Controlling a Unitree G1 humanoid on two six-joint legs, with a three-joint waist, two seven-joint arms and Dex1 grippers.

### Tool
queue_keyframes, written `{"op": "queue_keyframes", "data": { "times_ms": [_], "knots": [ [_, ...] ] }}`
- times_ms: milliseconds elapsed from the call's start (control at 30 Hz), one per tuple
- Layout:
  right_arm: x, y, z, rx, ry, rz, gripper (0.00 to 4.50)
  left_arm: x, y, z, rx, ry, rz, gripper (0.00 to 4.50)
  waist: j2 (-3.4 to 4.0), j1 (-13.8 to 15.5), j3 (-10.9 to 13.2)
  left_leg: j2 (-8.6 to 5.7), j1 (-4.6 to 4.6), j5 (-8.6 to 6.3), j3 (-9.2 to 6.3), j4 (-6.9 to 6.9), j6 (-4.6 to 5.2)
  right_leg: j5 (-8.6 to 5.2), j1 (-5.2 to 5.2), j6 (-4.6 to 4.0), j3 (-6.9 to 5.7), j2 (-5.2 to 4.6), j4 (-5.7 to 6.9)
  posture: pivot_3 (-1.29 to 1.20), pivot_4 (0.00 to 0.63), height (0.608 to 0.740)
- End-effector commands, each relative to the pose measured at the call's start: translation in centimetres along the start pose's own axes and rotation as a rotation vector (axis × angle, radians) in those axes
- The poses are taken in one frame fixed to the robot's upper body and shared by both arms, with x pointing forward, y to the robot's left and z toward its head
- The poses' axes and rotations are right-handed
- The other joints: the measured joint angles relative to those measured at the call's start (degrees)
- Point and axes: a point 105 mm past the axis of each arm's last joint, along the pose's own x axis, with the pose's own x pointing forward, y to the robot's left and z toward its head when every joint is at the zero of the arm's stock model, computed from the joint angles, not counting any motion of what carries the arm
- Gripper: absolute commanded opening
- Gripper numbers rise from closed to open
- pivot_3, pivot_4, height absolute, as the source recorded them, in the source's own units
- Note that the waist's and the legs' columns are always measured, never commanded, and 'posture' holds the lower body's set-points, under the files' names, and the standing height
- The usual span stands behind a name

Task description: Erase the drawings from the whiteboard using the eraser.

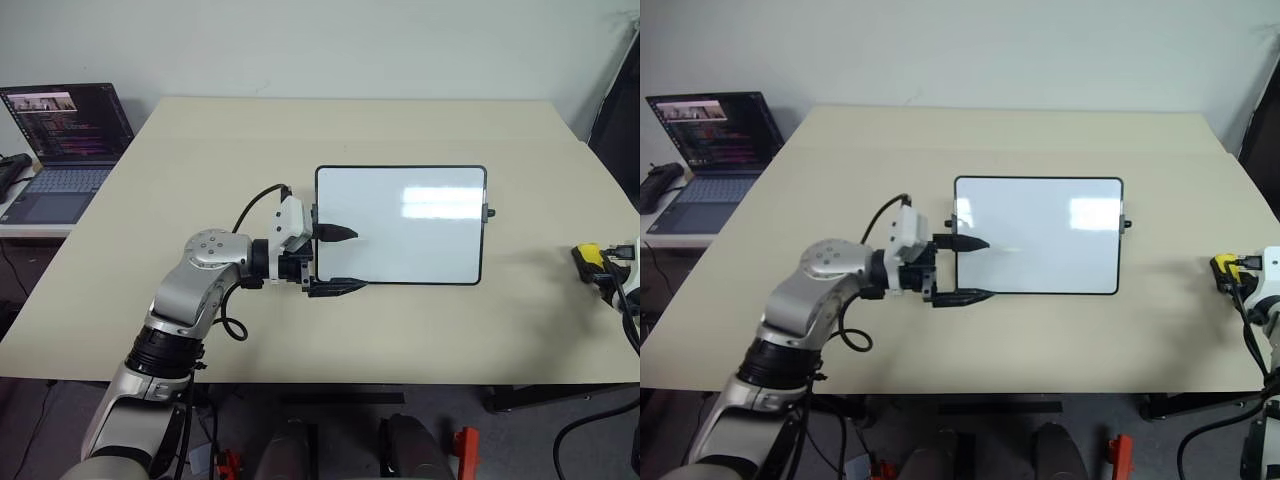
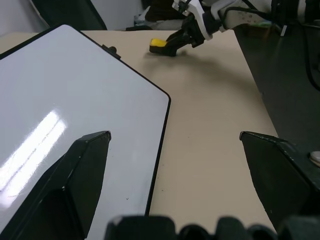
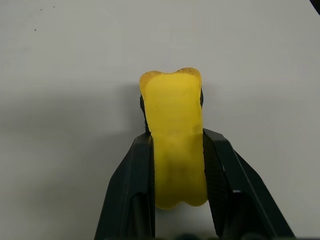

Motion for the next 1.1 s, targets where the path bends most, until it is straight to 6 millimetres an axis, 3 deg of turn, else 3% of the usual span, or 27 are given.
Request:
{"op": "queue_keyframes", "data": {
  "times_ms": [33,167,267,400,500,633,733,1100],
  "knots": [
    [-0.1,-0.7,1.7,-0.011,-0.042,-0.007,1.86,-0.9,0.6,0.7,0.037,-0.001,0.043,4.5,0.0,0.0,0.0,0.0,0.0,0.0,0.0,0.0,0.0,0.0,0.0,0.01,0.0,0.0,0.0,0.0,0.15,0.74],
    [0.0,-0.7,2.3,-0.024,-0.047,-0.006,3.21,-1.6,0.8,-0.1,0.032,0.016,0.071,4.5,0.0,-0.1,0.0,0.0,0.0,0.0,0.0,0.0,0.0,0.0,0.0,0.0,-0.01,0.0,0.0,0.0,0.15,0.74],
    [-0.2,-0.8,3.3,-0.045,-0.067,-0.003,4.36,-3.4,1.6,-0.5,0.045,0.025,0.143,4.5,0.01,-0.2,0.0,0.0,0.0,0.0,0.01,-0.01,0.0,0.0,-0.01,0.0,0.02,0.0,0.01,0.0,0.15,0.74],
    [-1.2,-0.4,6.8,-0.041,-0.211,0.015,4.48,-6.4,4.7,0.3,0.088,-0.045,0.403,4.5,0.02,-0.1,0.0,0.01,-0.01,0.0,0.01,0.02,0.0,0.01,-0.02,0.01,0.0,0.0,0.01,0.0,0.15,0.74],
    [-1.7,2.6,9.1,0.042,-0.401,0.092,4.48,-10.4,7.6,-0.4,0.067,-0.093,0.726,4.5,0.01,-0.2,0.0,0.04,0.02,0.0,-0.01,0.01,0.0,0.01,-0.01,0.02,0.0,0.0,0.02,0.0,0.15,0.74],
    [-0.6,7.0,6.6,0.094,-0.447,0.179,4.48,-14.2,10.4,-3.7,-0.02,-0.07,1.101,4.5,-0.12,0.1,-0.1,0.04,0.08,0.0,-0.12,0.02,-0.01,0.02,0.07,0.02,-0.09,0.02,0.06,0.0,0.15,0.74],
    [0.4,8.1,4.6,0.129,-0.452,0.151,4.48,-13.7,11.1,-6.0,-0.051,-0.029,1.205,4.5,-0.11,0.9,-0.1,-0.03,0.06,0.0,-0.09,0.05,0.0,0.06,0.06,0.07,-0.06,-0.04,0.06,0.0,0.15,0.74],
    [1.5,11.0,3.3,0.179,-0.474,0.163,4.48,-8.3,10.8,-9.5,-0.068,-0.016,1.233,4.5,-0.1,1.3,-0.1,-0.08,-0.03,0.01,-0.1,0.07,-0.02,0.17,-0.03,0.1,-0.1,-0.08,0.07,0.0,0.15,0.74]
  ]
}}
